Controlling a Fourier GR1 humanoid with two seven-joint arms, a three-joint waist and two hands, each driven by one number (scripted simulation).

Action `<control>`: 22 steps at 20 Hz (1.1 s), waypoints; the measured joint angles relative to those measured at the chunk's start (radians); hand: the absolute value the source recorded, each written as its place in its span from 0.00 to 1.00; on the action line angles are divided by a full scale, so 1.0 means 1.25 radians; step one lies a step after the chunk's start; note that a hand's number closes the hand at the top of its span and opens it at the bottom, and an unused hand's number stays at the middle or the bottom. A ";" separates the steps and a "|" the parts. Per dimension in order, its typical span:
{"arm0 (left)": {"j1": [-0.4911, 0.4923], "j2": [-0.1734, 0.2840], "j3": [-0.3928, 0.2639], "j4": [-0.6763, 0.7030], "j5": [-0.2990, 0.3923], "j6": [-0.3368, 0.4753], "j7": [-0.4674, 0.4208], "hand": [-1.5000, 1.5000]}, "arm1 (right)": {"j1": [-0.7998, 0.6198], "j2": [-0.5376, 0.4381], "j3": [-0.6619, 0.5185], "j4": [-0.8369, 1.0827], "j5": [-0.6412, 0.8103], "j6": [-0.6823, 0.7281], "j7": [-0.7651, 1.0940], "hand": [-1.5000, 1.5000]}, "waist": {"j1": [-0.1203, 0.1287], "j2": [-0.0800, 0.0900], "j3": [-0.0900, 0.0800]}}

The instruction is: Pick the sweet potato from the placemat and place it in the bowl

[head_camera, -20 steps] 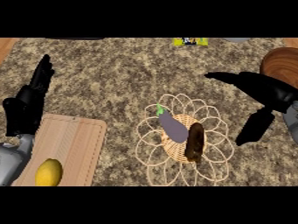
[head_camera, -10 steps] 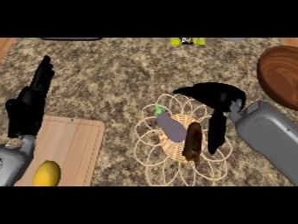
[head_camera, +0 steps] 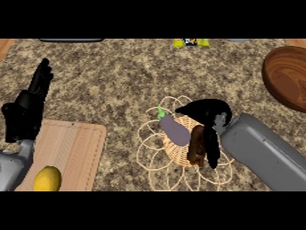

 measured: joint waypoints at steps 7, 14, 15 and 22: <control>0.001 -0.032 0.024 -0.005 -0.039 -0.022 0.017 0.50 | 0.032 0.044 -0.016 0.069 0.121 0.012 -0.043 0.00 | -0.001 0.001 0.000; 0.007 -0.069 0.045 -0.024 -0.084 -0.040 0.039 0.50 | 0.081 0.078 -0.035 0.118 0.233 0.004 -0.116 0.00 | -0.001 0.000 0.000; 0.007 -0.073 0.049 -0.027 -0.088 -0.044 0.043 0.50 | 0.085 0.083 -0.036 0.131 0.251 -0.004 -0.134 0.00 | -0.001 -0.002 -0.001; 0.001 -0.086 0.091 -0.018 -0.100 -0.084 0.044 0.50 | 0.090 0.088 -0.046 0.150 0.343 -0.001 -0.228 1.00 | 0.000 -0.009 -0.003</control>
